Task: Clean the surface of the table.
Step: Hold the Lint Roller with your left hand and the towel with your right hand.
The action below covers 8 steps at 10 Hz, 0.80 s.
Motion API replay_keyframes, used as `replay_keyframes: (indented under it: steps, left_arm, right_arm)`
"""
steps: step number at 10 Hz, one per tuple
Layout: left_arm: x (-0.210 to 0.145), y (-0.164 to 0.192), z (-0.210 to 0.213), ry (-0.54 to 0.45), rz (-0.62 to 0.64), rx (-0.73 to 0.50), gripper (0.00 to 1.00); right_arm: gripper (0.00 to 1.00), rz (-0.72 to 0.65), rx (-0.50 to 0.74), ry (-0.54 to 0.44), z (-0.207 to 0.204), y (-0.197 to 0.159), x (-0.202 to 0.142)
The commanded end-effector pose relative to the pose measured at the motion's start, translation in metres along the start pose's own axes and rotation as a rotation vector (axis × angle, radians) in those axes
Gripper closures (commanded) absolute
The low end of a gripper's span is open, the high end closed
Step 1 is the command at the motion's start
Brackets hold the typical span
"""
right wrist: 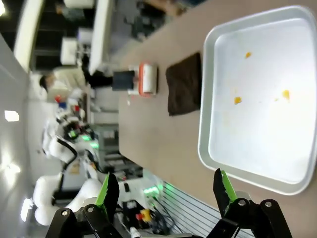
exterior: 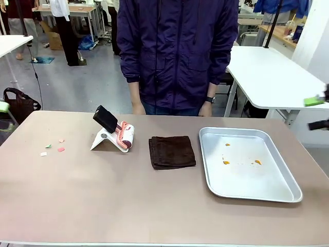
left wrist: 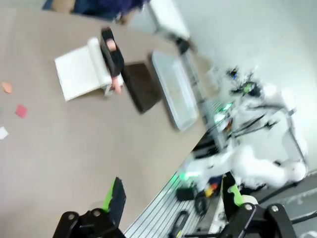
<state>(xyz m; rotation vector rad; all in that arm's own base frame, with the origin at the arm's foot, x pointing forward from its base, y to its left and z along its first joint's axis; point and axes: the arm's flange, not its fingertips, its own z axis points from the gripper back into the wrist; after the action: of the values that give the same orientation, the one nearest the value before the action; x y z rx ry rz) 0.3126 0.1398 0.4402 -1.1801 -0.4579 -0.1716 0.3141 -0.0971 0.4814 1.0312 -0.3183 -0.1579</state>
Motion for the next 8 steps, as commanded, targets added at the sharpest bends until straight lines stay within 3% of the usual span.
replay_keyframes:
  steps: [1, 3, 6, 7, 8]
  left_arm:
    - [0.009, 0.037, 0.006, -0.102, 0.018, -0.157, 0.00]
    - [-0.004, 0.054, 0.012, -0.205, 0.048, -0.177, 0.00]
    - [-0.014, 0.065, 0.014, -0.310, 0.186, -0.061, 0.00]
    - [-0.012, 0.069, 0.017, -0.238, 0.116, -0.135, 0.00]
    - [-0.012, 0.069, 0.017, -0.238, 0.116, -0.135, 0.00]
  right_arm:
    - [0.00, -0.035, 0.118, -0.076, 0.005, -0.047, -0.020]
    - [0.00, -0.088, 0.197, -0.160, 0.029, -0.082, -0.026]
    - [0.00, -0.120, 0.220, -0.253, 0.043, -0.109, -0.035]
    - [0.00, -0.147, 0.187, -0.203, 0.060, -0.100, -0.012]
    - [0.00, -0.147, 0.187, -0.203, 0.060, -0.100, -0.012]
